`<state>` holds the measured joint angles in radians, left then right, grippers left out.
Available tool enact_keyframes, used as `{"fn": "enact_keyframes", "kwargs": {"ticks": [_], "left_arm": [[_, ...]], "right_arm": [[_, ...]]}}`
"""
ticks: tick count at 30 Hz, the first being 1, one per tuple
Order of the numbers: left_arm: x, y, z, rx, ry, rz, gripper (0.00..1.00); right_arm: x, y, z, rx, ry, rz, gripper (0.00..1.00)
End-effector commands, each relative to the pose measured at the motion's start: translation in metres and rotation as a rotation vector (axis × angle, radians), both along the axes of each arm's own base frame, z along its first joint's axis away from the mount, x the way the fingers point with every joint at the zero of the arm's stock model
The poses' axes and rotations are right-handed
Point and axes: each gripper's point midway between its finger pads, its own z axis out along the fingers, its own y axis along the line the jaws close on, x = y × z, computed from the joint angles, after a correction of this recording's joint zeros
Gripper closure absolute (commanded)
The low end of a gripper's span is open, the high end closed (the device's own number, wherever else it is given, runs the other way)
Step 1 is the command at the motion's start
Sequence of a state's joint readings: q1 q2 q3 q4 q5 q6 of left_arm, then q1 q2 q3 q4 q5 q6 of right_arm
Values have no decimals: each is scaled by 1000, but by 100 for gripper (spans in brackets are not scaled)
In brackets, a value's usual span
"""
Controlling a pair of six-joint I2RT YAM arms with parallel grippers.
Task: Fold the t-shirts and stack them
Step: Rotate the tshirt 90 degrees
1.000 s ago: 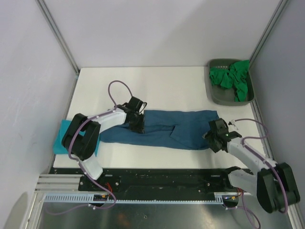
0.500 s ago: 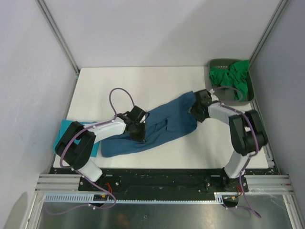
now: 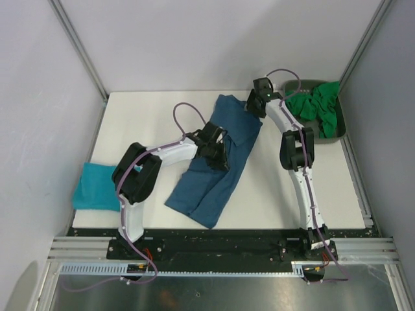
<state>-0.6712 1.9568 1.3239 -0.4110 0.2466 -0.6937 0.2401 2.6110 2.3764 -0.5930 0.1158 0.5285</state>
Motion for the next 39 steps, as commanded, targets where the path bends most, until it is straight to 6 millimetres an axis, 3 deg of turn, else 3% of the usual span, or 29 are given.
{"fn": "enact_keyframes", "kwargs": {"ticks": [1,4,8,12,16,23,28,33,39], "left_arm": [[18,-27,43,-135,-49,-14,68],[13,-11,52,-133,-75,-23,66],[-5,17,54,-88,-118,-32,65],[-25,52,37,4,-138,0,65],[-42,87,18,89,-137,54,68],[-59,140,-5,200,-122,240,72],[-73,163,-17,259,-100,302,72],[-88,175,-25,276,-70,321,71],[-96,162,-27,226,-7,323,71]], "right_arm": [[-14,-26,21,-46,79,45,39],[-21,-32,56,-17,9,36,35],[-40,-29,80,-30,3,44,35],[-56,-23,96,-70,3,54,36],[-76,-11,95,-75,26,75,36],[-114,23,50,6,119,116,43],[-127,25,13,0,194,115,52],[-121,19,-7,-13,218,106,54],[-91,3,-29,-56,234,96,54]]}}
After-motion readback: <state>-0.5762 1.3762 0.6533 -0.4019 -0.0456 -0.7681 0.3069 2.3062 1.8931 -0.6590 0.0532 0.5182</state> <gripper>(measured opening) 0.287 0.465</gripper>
